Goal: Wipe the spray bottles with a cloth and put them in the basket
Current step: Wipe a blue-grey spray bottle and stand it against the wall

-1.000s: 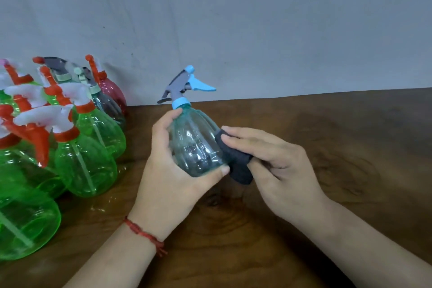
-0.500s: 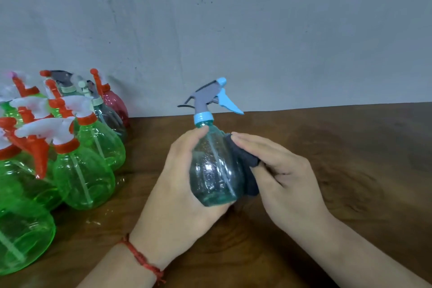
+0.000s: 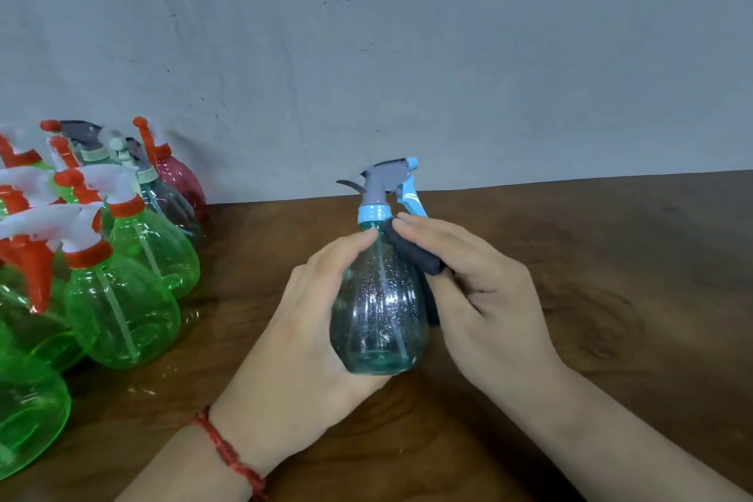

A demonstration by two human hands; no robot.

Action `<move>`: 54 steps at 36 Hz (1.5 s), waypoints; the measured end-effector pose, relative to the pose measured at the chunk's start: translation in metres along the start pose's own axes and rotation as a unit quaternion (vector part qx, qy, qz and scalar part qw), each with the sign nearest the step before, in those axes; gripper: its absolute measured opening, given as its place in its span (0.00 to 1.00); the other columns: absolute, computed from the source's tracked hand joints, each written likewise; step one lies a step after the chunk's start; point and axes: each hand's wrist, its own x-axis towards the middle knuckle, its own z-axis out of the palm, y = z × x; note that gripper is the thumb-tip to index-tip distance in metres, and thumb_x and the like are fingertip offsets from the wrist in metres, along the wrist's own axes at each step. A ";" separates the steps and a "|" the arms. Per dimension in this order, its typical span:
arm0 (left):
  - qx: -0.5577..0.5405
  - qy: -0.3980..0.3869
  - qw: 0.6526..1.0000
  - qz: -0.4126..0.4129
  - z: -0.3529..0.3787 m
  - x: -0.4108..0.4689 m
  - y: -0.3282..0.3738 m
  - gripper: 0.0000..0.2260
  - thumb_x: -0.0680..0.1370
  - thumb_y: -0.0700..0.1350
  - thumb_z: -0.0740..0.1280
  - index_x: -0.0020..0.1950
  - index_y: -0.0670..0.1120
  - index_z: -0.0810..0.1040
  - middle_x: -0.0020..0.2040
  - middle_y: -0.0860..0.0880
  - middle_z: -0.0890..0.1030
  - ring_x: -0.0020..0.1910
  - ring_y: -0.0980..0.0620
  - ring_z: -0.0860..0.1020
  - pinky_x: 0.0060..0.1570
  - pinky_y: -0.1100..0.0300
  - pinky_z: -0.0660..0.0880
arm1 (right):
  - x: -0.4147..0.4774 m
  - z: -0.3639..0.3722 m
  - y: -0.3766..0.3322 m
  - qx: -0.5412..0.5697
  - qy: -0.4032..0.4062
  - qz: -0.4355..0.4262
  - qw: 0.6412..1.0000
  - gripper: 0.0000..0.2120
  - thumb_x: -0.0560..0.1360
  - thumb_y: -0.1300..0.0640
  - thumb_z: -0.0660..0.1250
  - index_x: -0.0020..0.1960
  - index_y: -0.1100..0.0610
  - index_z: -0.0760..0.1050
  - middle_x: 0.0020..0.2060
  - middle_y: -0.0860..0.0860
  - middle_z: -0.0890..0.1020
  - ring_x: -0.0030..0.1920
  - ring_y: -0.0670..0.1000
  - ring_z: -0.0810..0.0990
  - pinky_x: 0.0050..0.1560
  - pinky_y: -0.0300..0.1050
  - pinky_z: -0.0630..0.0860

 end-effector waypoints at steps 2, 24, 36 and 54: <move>0.017 0.008 1.000 0.007 0.001 0.001 0.000 0.50 0.66 0.51 0.87 0.82 0.58 0.63 0.76 0.62 0.69 0.74 0.51 0.73 0.73 0.67 0.67 | 0.000 0.000 0.001 -0.014 -0.006 -0.006 1.000 0.27 0.78 0.79 0.64 0.68 0.55 0.82 0.67 0.46 0.82 0.70 0.46 0.79 0.71 0.50 0.77; -0.160 0.161 0.954 -0.194 -0.002 0.007 -0.011 0.51 0.57 0.52 0.87 0.76 0.63 0.67 0.68 0.58 0.79 0.65 0.55 0.82 0.59 0.65 0.81 | -0.008 0.003 -0.012 -0.079 -0.117 -0.070 0.987 0.27 0.77 0.72 0.62 0.70 0.52 0.82 0.71 0.42 0.79 0.72 0.42 0.76 0.71 0.44 0.77; -0.028 0.052 0.996 -0.073 0.003 0.000 0.000 0.50 0.65 0.50 0.87 0.81 0.59 0.64 0.75 0.61 0.69 0.73 0.56 0.75 0.70 0.65 0.74 | -0.001 0.001 -0.004 -0.077 -0.040 -0.015 0.996 0.29 0.76 0.76 0.64 0.69 0.51 0.82 0.68 0.43 0.81 0.70 0.39 0.77 0.71 0.37 0.74; 0.004 -0.004 1.000 -0.030 0.011 0.001 0.003 0.47 0.70 0.47 0.85 0.82 0.59 0.62 0.78 0.61 0.66 0.75 0.55 0.73 0.73 0.61 0.72 | 0.001 -0.002 -0.007 0.004 -0.042 0.074 0.996 0.25 0.81 0.73 0.63 0.68 0.50 0.83 0.65 0.40 0.83 0.69 0.41 0.79 0.70 0.43 0.76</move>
